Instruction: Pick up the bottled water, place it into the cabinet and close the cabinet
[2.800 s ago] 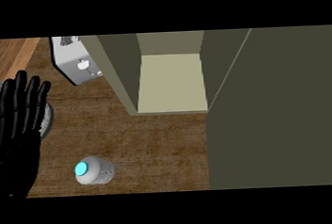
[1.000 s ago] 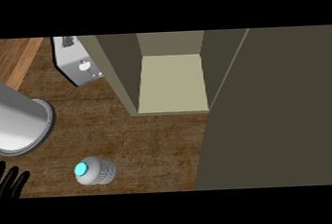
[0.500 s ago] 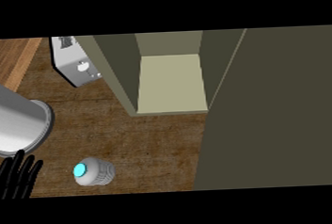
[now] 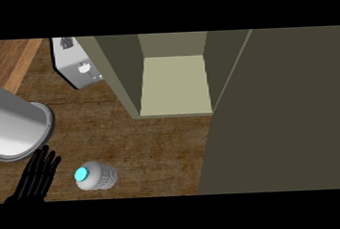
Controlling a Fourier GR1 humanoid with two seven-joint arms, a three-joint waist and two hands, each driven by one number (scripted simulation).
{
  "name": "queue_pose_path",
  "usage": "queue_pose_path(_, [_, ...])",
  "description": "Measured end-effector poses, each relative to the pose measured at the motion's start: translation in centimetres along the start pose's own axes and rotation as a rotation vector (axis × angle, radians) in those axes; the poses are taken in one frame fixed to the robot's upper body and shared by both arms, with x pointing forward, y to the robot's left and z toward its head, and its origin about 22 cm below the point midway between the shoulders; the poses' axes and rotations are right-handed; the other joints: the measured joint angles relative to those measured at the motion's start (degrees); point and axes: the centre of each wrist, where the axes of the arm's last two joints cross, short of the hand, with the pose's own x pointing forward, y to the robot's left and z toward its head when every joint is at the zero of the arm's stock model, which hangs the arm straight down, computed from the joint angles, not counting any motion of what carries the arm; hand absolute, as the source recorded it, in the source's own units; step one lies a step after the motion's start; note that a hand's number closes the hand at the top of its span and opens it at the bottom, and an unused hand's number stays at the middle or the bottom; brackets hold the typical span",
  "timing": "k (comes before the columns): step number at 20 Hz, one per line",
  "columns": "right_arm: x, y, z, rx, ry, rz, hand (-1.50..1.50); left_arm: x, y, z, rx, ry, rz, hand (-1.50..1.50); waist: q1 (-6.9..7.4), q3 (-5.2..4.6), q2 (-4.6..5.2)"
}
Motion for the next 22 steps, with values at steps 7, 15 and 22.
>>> queue_pose_path(7, [0.2,0.1,-0.2,0.005,0.006,0.006,-1.5,-4.1,1.1,-0.9,0.0,0.063,0.014,-1.5,-0.03,0.0,0.0])
queue_pose_path(15, [0.4,0.2,-0.5,0.003,0.002,0.002,-1.5,-9.9,1.5,-2.3,-0.007,0.081,0.037,-1.5,-0.15,-0.01,0.03])
queue_pose_path(22, [0.2,0.6,-0.4,0.002,0.003,0.009,-1.5,-13.4,1.7,-2.7,0.005,0.07,0.062,-1.5,-0.18,-0.01,0.03])
